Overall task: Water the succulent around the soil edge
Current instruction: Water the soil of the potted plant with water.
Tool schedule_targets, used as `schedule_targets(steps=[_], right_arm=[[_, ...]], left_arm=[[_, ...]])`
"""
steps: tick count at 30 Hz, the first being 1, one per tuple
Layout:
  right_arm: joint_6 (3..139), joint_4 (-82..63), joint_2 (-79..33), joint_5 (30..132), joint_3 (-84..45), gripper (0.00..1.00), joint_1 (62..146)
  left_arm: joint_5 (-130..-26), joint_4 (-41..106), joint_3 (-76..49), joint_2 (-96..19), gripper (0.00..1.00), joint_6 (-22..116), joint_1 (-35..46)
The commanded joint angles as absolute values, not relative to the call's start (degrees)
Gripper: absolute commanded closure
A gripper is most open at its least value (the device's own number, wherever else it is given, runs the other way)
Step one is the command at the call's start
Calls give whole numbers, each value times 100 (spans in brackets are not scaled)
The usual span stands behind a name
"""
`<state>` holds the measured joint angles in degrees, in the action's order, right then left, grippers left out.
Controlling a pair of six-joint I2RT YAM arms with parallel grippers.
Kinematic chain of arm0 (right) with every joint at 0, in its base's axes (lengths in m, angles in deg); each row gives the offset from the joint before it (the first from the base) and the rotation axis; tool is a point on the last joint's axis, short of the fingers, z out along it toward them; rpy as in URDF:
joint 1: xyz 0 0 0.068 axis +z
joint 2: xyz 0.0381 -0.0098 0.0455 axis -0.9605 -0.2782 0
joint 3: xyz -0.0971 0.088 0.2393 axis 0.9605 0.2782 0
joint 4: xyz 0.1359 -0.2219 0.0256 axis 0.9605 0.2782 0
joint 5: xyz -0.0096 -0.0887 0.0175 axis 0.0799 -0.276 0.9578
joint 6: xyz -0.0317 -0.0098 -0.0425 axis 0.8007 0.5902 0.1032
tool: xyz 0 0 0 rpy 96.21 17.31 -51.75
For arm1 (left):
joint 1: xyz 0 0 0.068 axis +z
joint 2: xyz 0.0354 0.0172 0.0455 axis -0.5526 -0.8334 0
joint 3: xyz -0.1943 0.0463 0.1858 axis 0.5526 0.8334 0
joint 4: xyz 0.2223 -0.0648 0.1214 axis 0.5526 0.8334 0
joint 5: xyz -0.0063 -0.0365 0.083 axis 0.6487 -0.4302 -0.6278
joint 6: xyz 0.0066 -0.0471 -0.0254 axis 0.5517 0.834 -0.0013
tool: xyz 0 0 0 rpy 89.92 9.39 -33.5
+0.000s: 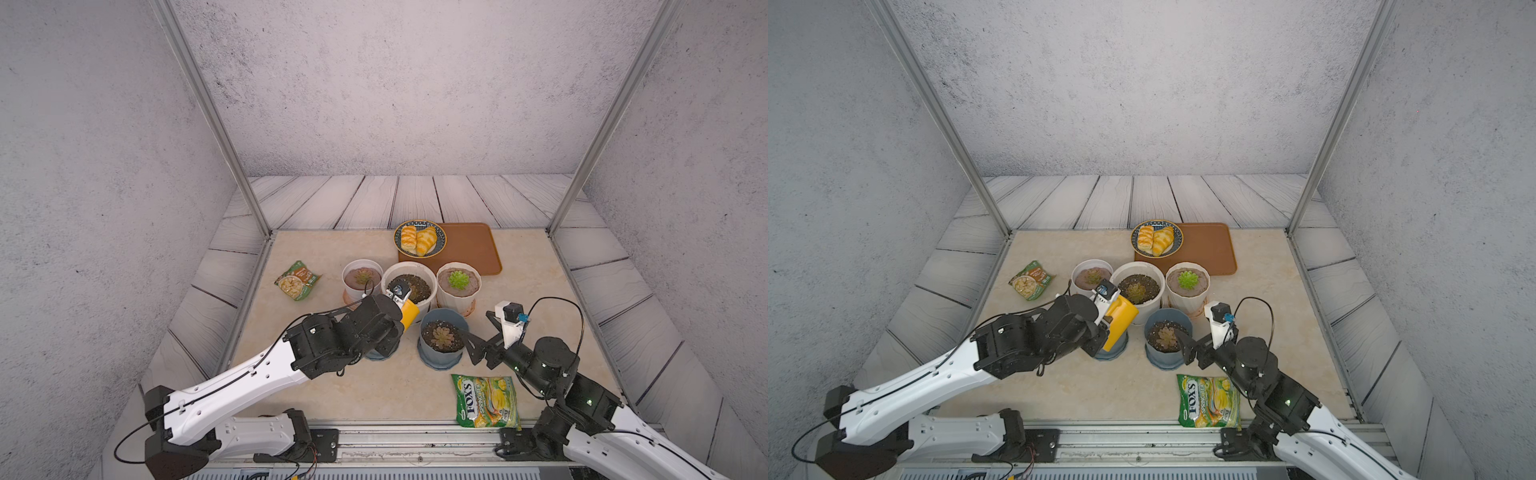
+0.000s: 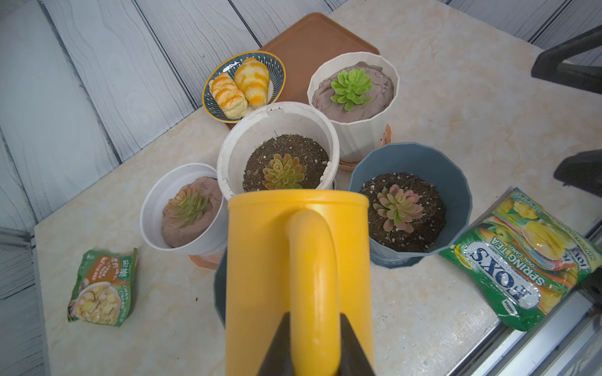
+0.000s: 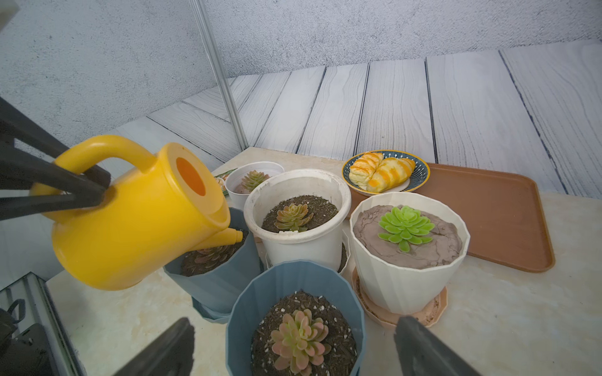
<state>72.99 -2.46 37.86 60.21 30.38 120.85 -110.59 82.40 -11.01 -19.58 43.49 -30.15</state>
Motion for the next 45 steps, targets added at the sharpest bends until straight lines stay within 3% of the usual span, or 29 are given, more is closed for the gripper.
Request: schedule_targets(steps=[1,23,45], right_arm=[[7250,-268,3768,5919,2992,1,12078],[7285,-320,3587,5860,3001,1,12077],[7312,-432,3496,5956,3053,1,12078]], left_arm=[[-10944,8291,-1056,-1796,100,4491,-2976],[-10502,8802,-789,-1078,100,4808,-2974],[-11160,9874,-859,-672,100,4900,-2977]])
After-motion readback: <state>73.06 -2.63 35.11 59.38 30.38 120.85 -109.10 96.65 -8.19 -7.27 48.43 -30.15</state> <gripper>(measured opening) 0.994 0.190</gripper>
